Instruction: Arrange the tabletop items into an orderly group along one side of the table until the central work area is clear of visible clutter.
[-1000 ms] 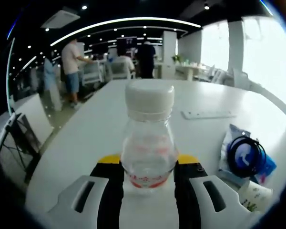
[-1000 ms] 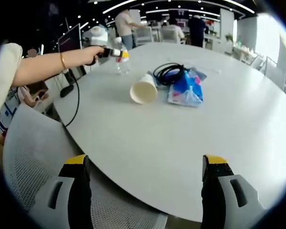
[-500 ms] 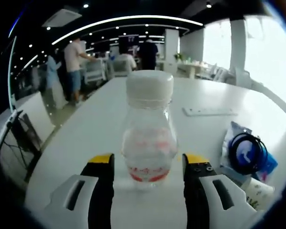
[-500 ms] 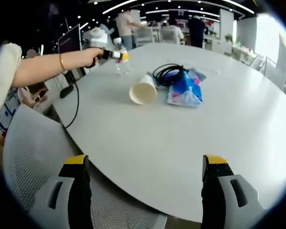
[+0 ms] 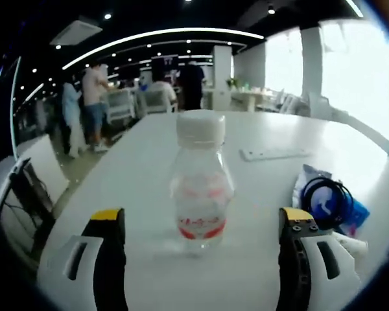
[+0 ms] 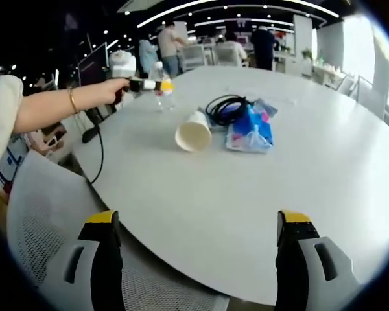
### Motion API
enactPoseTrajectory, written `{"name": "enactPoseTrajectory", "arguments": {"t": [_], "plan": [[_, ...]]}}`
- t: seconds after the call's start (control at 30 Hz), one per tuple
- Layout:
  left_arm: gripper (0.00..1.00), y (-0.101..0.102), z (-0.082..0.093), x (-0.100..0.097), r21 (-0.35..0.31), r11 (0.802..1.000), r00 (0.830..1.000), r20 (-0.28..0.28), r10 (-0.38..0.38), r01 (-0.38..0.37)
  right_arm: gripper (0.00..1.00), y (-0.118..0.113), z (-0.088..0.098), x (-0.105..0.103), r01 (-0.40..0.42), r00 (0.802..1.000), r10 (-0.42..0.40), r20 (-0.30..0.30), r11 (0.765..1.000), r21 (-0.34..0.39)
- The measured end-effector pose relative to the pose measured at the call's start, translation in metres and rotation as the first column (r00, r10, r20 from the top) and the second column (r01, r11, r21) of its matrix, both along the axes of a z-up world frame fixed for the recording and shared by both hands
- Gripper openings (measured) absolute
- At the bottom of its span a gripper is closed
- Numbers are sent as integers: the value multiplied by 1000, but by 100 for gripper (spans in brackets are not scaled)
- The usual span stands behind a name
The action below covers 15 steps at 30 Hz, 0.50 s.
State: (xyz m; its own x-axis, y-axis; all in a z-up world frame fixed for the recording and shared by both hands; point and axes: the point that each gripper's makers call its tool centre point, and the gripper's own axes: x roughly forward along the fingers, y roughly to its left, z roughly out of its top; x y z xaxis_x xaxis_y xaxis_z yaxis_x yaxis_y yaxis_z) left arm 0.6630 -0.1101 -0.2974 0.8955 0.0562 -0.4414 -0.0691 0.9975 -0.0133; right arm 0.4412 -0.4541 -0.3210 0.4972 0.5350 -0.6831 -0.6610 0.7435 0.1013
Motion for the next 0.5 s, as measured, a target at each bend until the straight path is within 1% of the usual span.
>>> {"name": "enactPoseTrajectory", "arguments": {"t": [0.03,0.13,0.17,0.27,0.37,0.5], "plan": [[99,-2,2,-3,20,1000,1000,-6,-19,19,99,0,0,0,-1,1000,1,0,1000,0],[99,-8,10,-8,16,999,999,13,-44,43,99,1,3,1,0,1000,0,5,1000,17],[99,-11,16,-12,35,998,998,24,-57,56,99,2,6,1,1,1000,-2,8,1000,30],[99,-15,22,-18,71,994,996,34,-87,84,99,4,8,2,-5,1000,5,18,1000,31],[99,-22,26,-25,58,992,993,31,-110,108,99,6,9,2,-16,1000,16,26,999,31],[99,-29,32,-35,49,990,990,43,-134,132,99,8,13,5,-22,999,21,35,999,43]]}}
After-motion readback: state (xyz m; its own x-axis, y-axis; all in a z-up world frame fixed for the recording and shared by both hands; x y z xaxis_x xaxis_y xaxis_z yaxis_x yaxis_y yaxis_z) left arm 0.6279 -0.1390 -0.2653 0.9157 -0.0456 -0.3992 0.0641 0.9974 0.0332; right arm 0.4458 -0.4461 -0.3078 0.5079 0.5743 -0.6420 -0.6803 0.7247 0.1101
